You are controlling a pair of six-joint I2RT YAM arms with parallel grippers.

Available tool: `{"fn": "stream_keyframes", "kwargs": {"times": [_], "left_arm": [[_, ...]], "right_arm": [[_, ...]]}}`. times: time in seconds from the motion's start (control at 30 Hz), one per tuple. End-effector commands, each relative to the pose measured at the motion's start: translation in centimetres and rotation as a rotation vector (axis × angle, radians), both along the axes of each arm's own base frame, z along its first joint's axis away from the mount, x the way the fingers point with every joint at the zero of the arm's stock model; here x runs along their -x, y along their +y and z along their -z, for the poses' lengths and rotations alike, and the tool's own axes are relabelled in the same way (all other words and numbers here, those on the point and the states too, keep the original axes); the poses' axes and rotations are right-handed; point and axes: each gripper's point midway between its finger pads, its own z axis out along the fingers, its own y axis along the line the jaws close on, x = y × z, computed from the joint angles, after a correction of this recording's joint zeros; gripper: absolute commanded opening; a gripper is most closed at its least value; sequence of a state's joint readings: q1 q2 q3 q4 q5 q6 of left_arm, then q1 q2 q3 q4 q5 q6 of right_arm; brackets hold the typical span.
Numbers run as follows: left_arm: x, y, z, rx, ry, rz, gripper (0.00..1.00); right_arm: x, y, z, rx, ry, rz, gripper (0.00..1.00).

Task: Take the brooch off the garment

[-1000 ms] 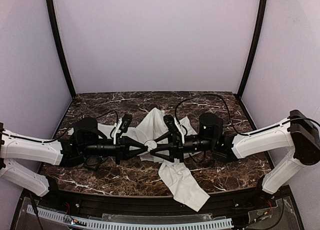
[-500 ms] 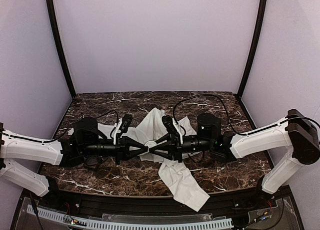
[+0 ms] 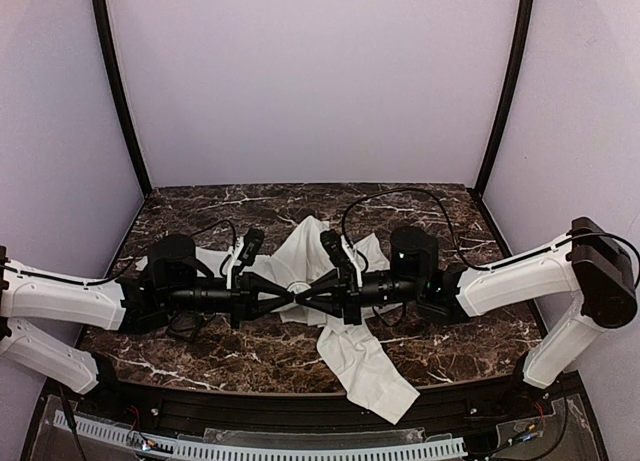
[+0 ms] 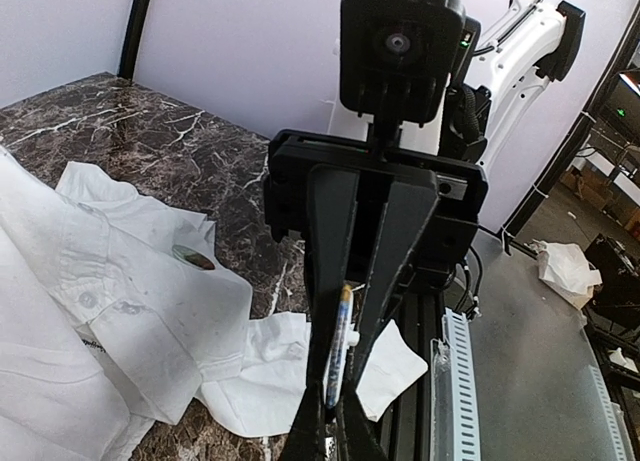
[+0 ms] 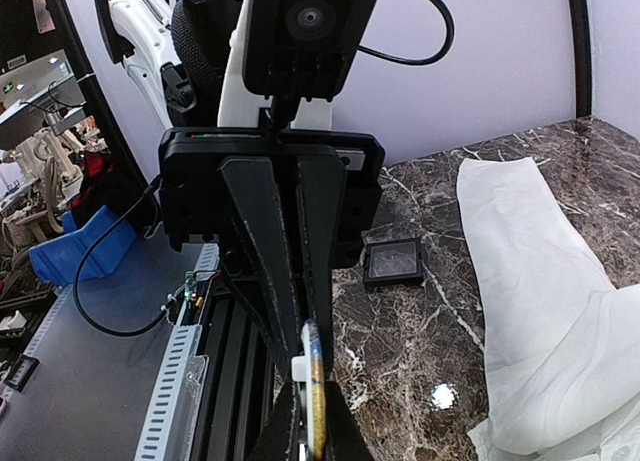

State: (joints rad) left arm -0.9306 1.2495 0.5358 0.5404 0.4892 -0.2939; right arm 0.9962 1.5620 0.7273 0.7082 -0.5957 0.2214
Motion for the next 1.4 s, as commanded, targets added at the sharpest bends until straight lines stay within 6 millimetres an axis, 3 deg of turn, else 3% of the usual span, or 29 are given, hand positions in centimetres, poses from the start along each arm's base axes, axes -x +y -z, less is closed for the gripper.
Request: {"fn": "stream_keyframes", "kwargs": {"times": [0.0,0.67,1.37], "left_arm": [[0.9,0.0,-0.7,0.012,-0.012,0.033,0.01],[0.6,1.2,-1.2,0.025,-0.019,-0.029,0.01],[0.7,1.6,-1.2,0.018,-0.032,-0.037,0.01]], "right_arm": [[-1.2,0.6,-0.4,-0.019,-0.003,0.061,0.05],[-2.7,-0.2,-0.9,-0.05,0.031,0.155,0.0],[-7.6,-2.1,0.7,-0.065,0.192,0.307,0.0]]}}
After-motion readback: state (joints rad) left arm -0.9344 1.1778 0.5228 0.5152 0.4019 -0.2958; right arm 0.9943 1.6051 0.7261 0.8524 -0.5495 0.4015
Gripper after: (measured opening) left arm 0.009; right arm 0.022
